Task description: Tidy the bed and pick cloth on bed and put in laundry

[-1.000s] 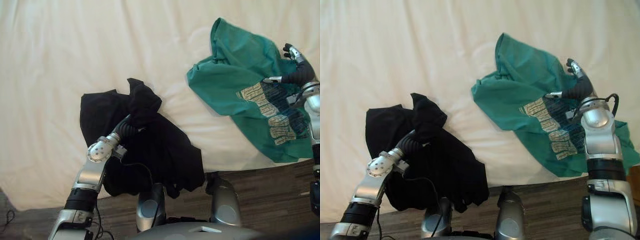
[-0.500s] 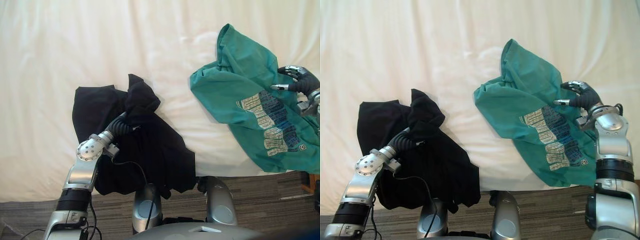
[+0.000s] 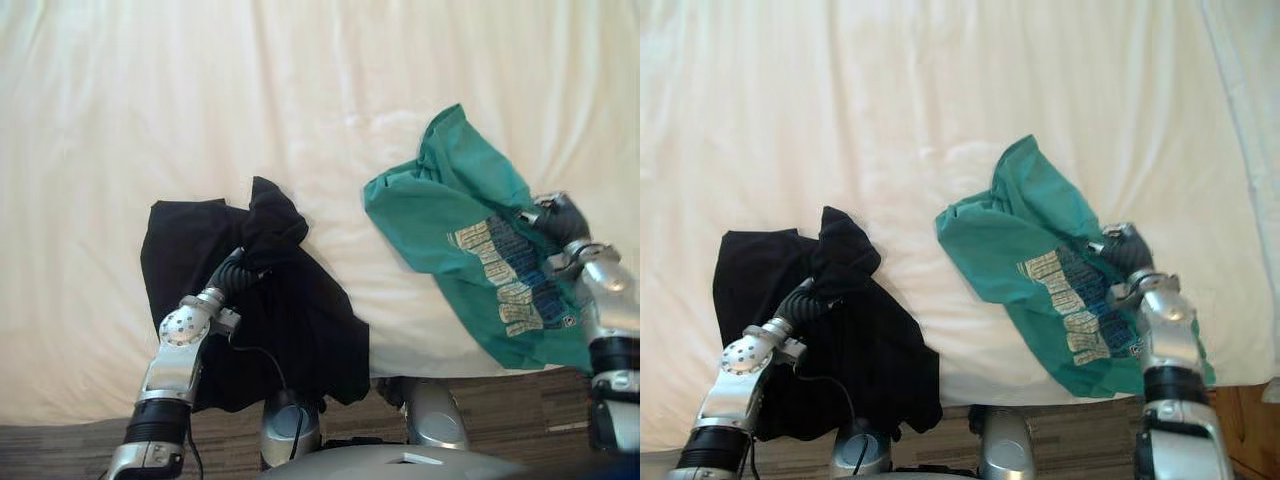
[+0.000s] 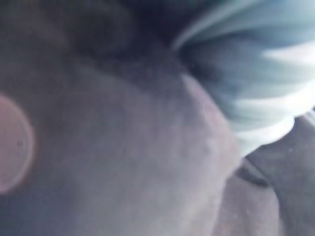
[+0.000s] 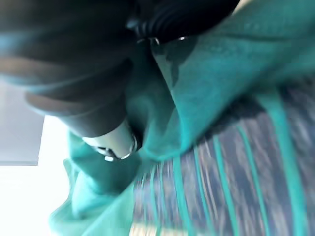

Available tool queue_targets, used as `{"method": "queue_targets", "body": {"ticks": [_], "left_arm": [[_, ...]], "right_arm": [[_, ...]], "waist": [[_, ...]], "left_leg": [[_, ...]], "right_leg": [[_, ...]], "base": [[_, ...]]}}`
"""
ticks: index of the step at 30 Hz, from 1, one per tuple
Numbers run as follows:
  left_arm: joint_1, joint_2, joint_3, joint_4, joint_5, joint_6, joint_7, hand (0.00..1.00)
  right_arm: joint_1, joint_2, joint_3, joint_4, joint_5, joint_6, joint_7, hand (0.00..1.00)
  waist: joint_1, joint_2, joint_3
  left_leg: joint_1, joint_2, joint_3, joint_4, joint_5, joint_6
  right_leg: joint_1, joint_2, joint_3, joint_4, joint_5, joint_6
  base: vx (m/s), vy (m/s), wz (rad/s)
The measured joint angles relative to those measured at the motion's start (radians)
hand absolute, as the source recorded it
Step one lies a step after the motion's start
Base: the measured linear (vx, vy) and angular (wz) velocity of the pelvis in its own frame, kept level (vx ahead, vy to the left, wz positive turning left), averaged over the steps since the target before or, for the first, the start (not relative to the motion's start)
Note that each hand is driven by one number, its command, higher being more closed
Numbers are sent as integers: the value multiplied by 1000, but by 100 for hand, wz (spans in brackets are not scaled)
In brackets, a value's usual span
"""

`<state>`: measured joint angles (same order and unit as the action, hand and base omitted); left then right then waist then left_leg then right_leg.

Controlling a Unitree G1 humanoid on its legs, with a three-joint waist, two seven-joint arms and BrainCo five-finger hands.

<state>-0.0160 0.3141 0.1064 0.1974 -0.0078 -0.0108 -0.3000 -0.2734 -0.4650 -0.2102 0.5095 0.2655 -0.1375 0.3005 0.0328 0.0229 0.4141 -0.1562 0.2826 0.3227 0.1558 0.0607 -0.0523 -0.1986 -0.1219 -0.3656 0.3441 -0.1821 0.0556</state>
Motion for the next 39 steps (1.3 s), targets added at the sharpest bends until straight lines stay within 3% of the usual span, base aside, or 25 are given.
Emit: {"method": "queue_targets", "body": {"ticks": [1,2,3,4,5,8,10,12,16,24,28,29,30,31,33,35,38,39], "left_arm": [[5,4,10,8,1,9,17,100],[6,-17,14,34,1,11,45,100],[15,-32,13,42,1,12,57,100],[31,-57,12,56,1,12,83,100],[35,-79,11,87,0,12,106,100],[68,-130,14,175,-4,12,149,100],[73,-153,35,245,-15,5,160,100],[73,-178,63,287,-20,-17,162,100],[71,-232,140,372,-20,-57,177,100],[65,-291,231,472,-31,-63,181,100],[66,-318,218,514,-226,-110,179,100],[66,-322,197,528,-290,-132,165,100],[64,-322,178,532,-313,-142,155,100],[63,-321,147,532,-362,-166,137,100],[62,-327,112,530,-446,-202,112,100],[70,-348,56,526,-525,-215,111,100],[141,-376,-16,468,-619,-234,107,100],[187,-375,-60,448,-650,-243,97,100]], "right_arm": [[53,62,-6,-25,9,-17,0,100],[85,104,-14,-31,29,-39,0,100],[91,115,-12,-23,36,-49,0,100],[106,139,-11,-19,51,-62,6,100],[144,162,-3,-11,67,-68,30,100],[296,247,42,28,90,-81,91,100],[366,299,42,80,93,-90,135,100],[391,316,41,138,88,-101,175,100],[398,351,11,260,80,-121,223,100],[489,387,-36,273,-36,-110,306,100],[516,376,-26,277,-33,-139,328,100],[527,373,-11,275,-1,-155,327,100],[542,377,-6,273,18,-160,326,100],[557,375,21,273,53,-168,325,100],[551,370,77,238,94,-172,320,100],[555,381,158,190,124,-164,291,100],[573,413,234,121,111,-146,251,100],[588,429,263,90,98,-132,227,100]], "waist": [[-7,-36,-12],[-23,-34,-20],[-20,-34,-23],[-12,-14,-34],[-18,1,-48],[-20,9,-137],[-42,-7,-180],[-43,-18,-201],[-43,-34,-238],[-42,-5,-279],[-40,0,-286],[-44,13,-291],[-46,8,-291],[-24,-3,-292],[-4,-17,-295],[13,-12,-294],[18,-9,-295],[25,1,-300]], "left_leg": [[18,-29,13,3,0,-7],[28,-30,15,19,-36,-29],[38,-31,17,14,-64,-37],[81,-41,20,-6,-83,-34],[117,-39,25,-34,-88,-39],[175,-40,28,-78,-148,-61],[212,-63,39,-96,-156,-59],[251,-81,54,-124,-149,-57],[331,-89,79,-175,-127,-68],[405,-74,113,-228,-107,-75],[415,-84,46,-246,-86,-74],[394,-82,1,-237,-89,-69],[380,-82,-30,-226,-90,-66],[349,-85,-73,-211,-96,-54],[301,-92,-118,-209,-64,-33],[265,-119,-152,-217,-17,26],[215,-147,-195,-197,14,69],[183,-158,-202,-188,12,108]], "right_leg": [[41,7,-4,-255,168,-14],[60,1,-28,-257,173,-31],[64,6,-21,-255,174,-31],[87,18,-6,-267,174,-31],[112,28,-7,-276,174,-29],[162,52,-2,-344,186,1],[232,47,-3,-423,226,20],[263,35,-3,-446,243,26],[314,29,-2,-446,245,29],[354,41,-6,-446,233,26],[375,39,-31,-397,189,33],[346,31,-19,-311,116,33],[330,33,9,-264,71,31],[302,49,71,-228,32,25],[262,53,77,-204,19,21],[262,26,8,-196,5,32],[284,-2,-80,-196,-14,50],[295,-11,-136,-197,-17,56]], "base": [[29,-132,60],[23,-100,50],[0,0,0],[-8,71,-29],[-32,76,-30],[-10,72,-16],[17,90,-3],[10,89,-1],[1,46,-4],[-12,-3,-6],[23,3,40],[25,-25,75],[46,-59,93],[37,-79,79],[3,-68,68],[-54,-17,81],[-100,19,106],[-141,54,154]]}}
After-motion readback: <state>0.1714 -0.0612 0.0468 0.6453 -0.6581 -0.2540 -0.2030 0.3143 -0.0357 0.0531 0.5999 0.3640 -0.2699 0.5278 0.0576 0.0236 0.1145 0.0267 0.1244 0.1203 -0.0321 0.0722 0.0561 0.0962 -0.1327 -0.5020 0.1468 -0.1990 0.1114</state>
